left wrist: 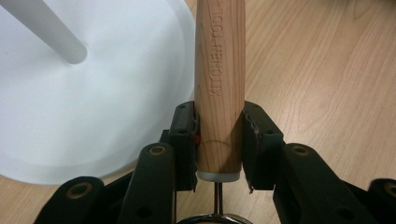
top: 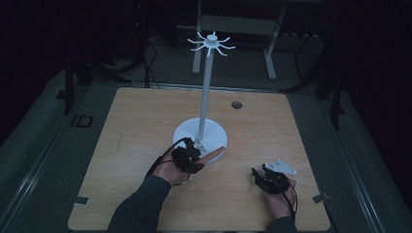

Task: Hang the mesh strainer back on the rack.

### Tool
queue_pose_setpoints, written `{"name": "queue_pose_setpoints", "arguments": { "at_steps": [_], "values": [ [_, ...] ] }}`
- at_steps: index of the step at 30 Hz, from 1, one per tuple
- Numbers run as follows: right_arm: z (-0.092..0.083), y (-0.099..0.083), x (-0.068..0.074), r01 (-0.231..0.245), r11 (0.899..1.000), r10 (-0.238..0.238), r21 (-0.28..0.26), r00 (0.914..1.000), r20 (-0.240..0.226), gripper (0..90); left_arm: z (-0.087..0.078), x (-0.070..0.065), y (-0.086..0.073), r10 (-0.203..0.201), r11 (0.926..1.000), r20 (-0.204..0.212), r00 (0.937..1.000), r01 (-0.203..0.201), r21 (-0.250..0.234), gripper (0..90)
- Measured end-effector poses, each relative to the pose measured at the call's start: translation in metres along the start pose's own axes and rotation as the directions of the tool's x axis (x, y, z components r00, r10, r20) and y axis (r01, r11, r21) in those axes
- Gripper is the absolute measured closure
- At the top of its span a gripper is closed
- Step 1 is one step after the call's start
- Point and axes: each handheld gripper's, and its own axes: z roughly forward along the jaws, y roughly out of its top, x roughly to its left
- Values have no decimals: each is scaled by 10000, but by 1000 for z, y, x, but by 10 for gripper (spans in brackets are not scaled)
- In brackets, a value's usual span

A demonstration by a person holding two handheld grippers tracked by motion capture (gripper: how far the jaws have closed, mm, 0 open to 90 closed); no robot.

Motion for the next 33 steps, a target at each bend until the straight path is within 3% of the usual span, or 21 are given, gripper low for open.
{"name": "queue_pose_setpoints", "arguments": {
  "at_steps": [5, 6, 12, 19, 27, 33],
  "values": [
    [-1, 0, -3, -252, 9996, 251, -99, 9997, -76, 511, -6, -1, 1, -204, 9988, -204, 9996, 195, -453, 692],
    [-1, 0, -5, -522, 9986, 519, -123, 9984, -213, 516, -9, 0, 2, -271, 9977, -272, 9993, 253, -634, 691],
    [-2, -1, -7, -873, 9959, 865, -249, 9957, -322, 483, -14, 2, 3, -401, 9954, -291, 9988, 374, -886, 691],
    [-1, -1, -5, -703, 9974, 702, -153, 9975, -129, 499, -18, 3, 3, -489, 9937, -305, 9983, 456, -1024, 692],
    [0, 0, -3, -482, 9986, 481, -198, 9988, -44, 471, -28, 4, 4, -719, 9865, -406, 9966, 650, -1506, 692],
    [0, 0, -4, -699, 9974, 699, -166, 9975, 37, 462, -34, 5, 4, -927, 9801, -422, 9948, 837, -1802, 691]
  ]
}}
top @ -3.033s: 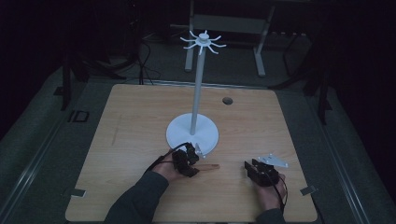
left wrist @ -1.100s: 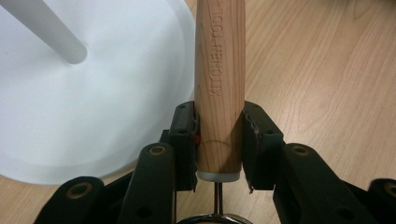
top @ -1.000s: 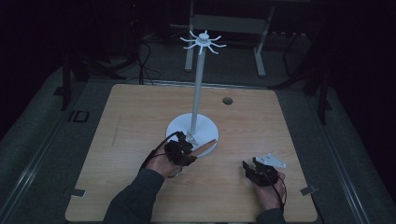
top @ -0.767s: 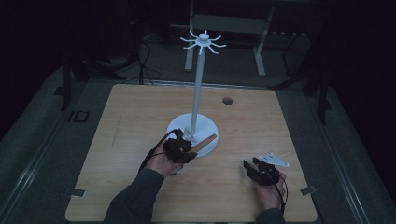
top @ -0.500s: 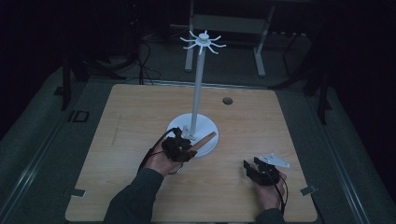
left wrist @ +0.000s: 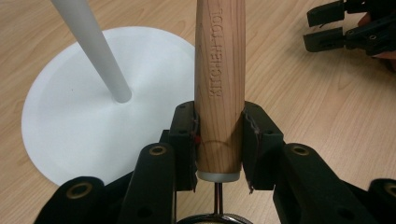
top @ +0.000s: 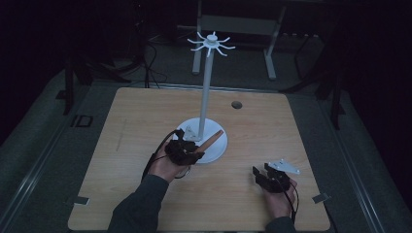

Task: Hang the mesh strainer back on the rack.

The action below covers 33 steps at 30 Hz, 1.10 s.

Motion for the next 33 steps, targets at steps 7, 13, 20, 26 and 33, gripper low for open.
{"name": "queue_pose_setpoints", "arguments": {
  "at_steps": [7, 13, 20, 26, 33],
  "values": [
    [0, 0, 1, 33, 10000, -33, -17, 10000, 39, 425, -5, 0, 3, -82, 9997, -25, 10000, 81, -224, 691],
    [0, 0, 2, 171, 9998, -172, 33, 9998, 110, 419, -11, 0, 6, -186, 9985, -56, 9998, 183, -511, 691],
    [0, 0, 2, 210, 9998, -210, 38, 9997, 102, 419, -17, 1, 8, -272, 9972, -107, 9996, 264, -695, 691],
    [1, 0, 5, 418, 9991, -419, 47, 9990, 144, 418, -24, 0, 11, -423, 9930, -245, 9988, 394, -1115, 691],
    [0, 0, 4, 397, 9992, -397, 36, 9991, 118, 418, -30, 0, 13, -615, 9881, -407, 9973, 550, -1439, 692]
  ]
}}
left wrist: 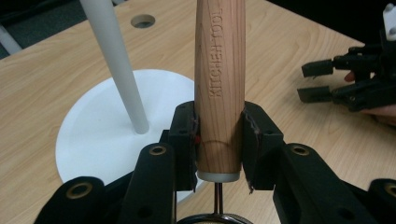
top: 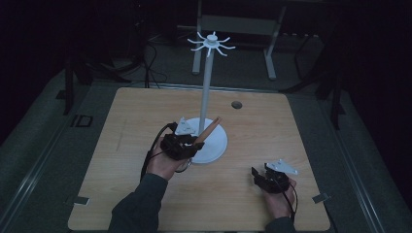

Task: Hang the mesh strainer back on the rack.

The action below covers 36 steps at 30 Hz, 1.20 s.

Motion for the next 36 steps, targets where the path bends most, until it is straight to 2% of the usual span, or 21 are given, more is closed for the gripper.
{"name": "queue_pose_setpoints", "arguments": {
  "at_steps": [13, 22, 36],
  "values": [
    [0, 0, 0, 0, 10000, 0, -45, 10000, 16, 414, -11, 3, 9, -373, 9976, -346, 9987, 351, -602, 691],
    [0, 0, 0, -26, 10000, 26, -71, 10000, 14, 411, -16, 3, 14, -435, 9949, -464, 9980, 390, -930, 691],
    [-1, 0, -1, -33, 10000, 33, -92, 10000, 25, 410, -25, 3, 20, -718, 9856, -558, 9959, 623, -1570, 691]
  ]
}}
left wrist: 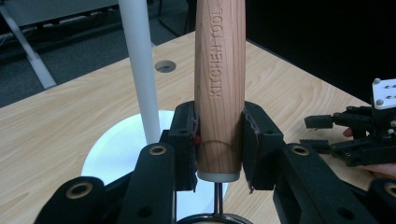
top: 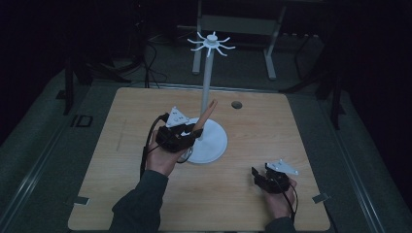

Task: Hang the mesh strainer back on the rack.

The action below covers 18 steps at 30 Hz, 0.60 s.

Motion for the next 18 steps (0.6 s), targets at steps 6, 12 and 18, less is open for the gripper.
{"name": "queue_pose_setpoints", "arguments": {
  "at_steps": [6, 12, 18],
  "values": [
    [0, 0, 0, -38, 10000, 38, -10, 10000, -2, 409, -5, 1, 3, -169, 9995, -54, 9998, 167, -279, 691],
    [0, 0, 0, -55, 10000, 55, -24, 10000, 4, 409, -8, 2, 7, -246, 9989, -70, 9997, 243, -409, 691],
    [0, 0, 0, -57, 10000, 57, -30, 10000, 15, 409, -10, 3, 10, -324, 9979, -104, 9994, 317, -572, 691]
  ]
}}
